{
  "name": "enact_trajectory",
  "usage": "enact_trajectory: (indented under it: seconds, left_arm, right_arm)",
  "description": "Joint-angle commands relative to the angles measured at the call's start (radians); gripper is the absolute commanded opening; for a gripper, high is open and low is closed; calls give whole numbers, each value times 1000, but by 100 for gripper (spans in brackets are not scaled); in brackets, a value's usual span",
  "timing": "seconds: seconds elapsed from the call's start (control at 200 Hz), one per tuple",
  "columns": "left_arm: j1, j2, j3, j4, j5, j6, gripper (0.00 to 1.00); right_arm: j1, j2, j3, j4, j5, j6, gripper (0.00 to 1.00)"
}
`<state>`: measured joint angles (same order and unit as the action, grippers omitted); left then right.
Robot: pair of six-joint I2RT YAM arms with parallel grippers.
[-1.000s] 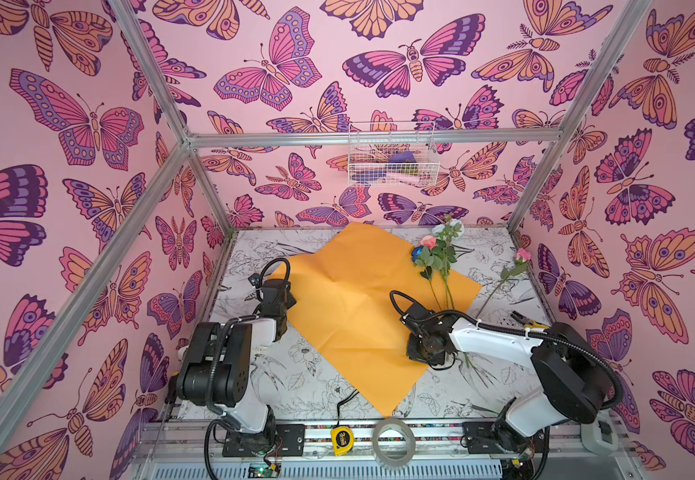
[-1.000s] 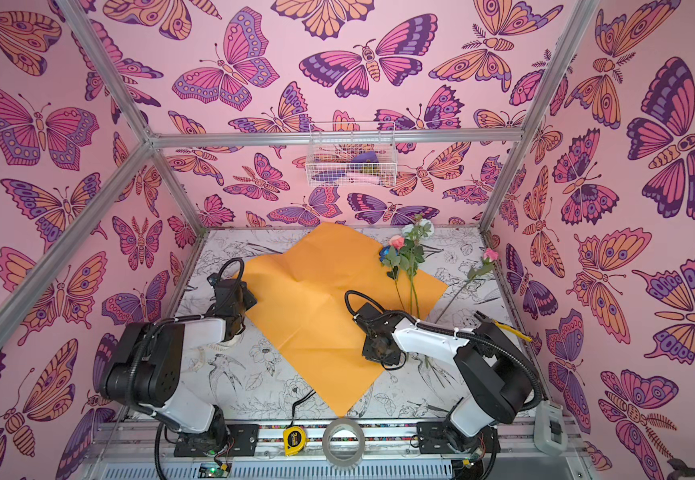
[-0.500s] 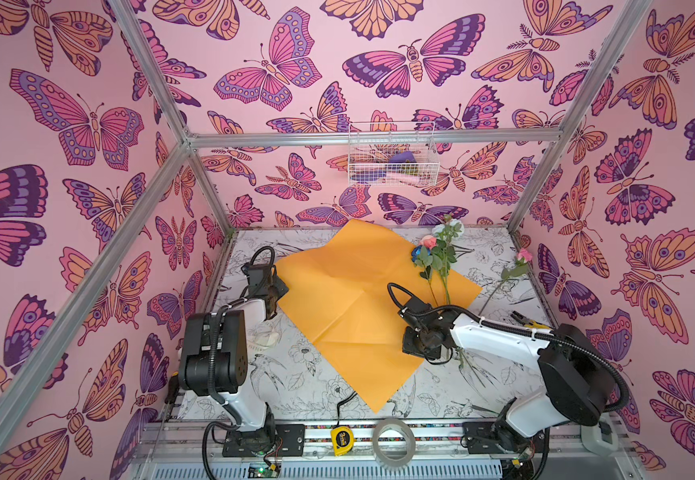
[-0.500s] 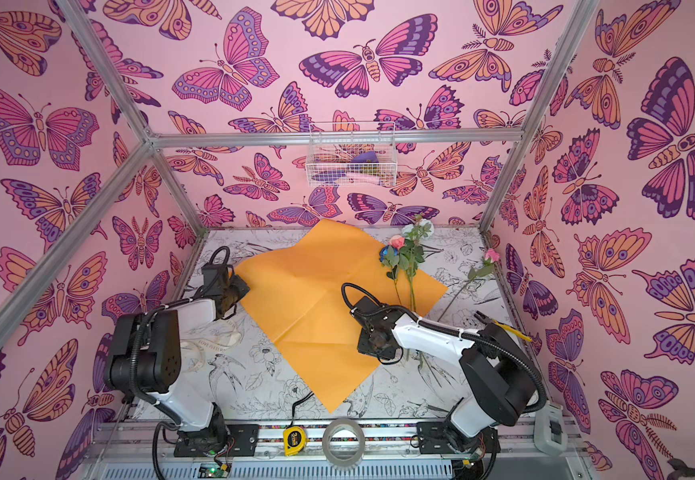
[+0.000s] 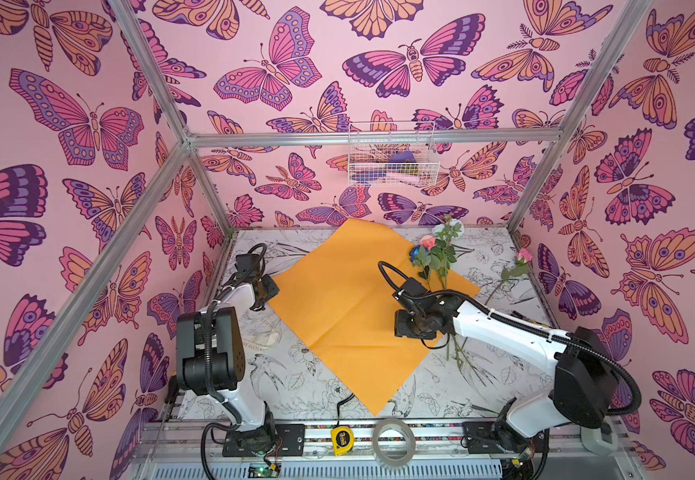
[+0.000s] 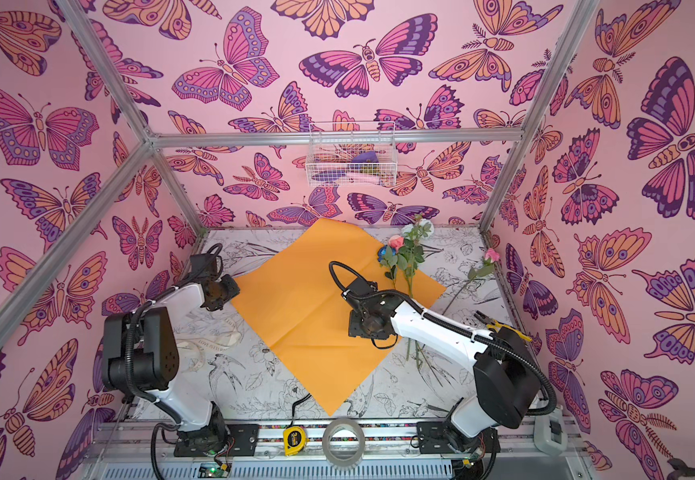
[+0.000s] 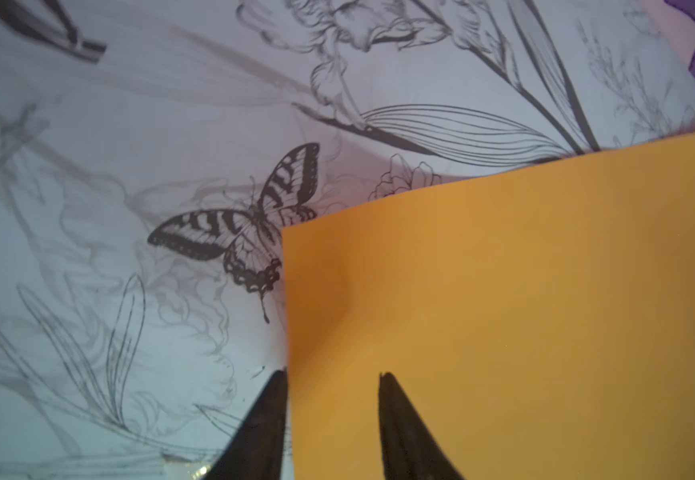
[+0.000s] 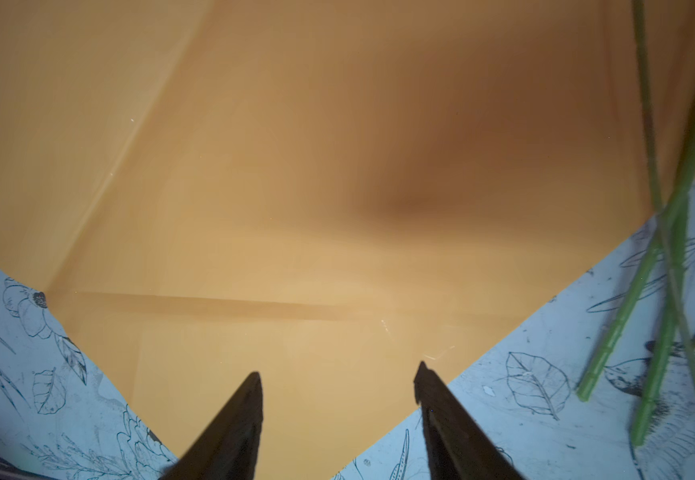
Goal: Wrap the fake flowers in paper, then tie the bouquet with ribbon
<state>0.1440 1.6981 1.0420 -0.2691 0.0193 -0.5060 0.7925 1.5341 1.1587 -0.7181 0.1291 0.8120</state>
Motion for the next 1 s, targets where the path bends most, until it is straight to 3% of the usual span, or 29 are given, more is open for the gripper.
enact_trajectory:
  seconds: [0.0,0.25,0.501,0.596,0.681,0.996]
  left_arm:
    - [5,-100,-9,-61,4,7,55]
    - [-3,-283,-75,-56,50,-29,82]
    - [-114,-327,-147,-5,132,-65,89]
    - [-169,-291,-152,8,130,-70,90]
    - [-204,-253,-154,39,144,-90,100]
    - [-280,-127,-115,178,222,-138,99]
  right_arm:
    - [-46,31,60,-58,104,-97,62]
    - [-169,263,215,-23,75,-317,63]
    - [-225,433,276,4,30,-376,63]
    - [-225,446,244,21,4,-362,63]
    - [-225,440,192,37,-39,-336,63]
    - [-190,361,-117,114,-232,-220,61]
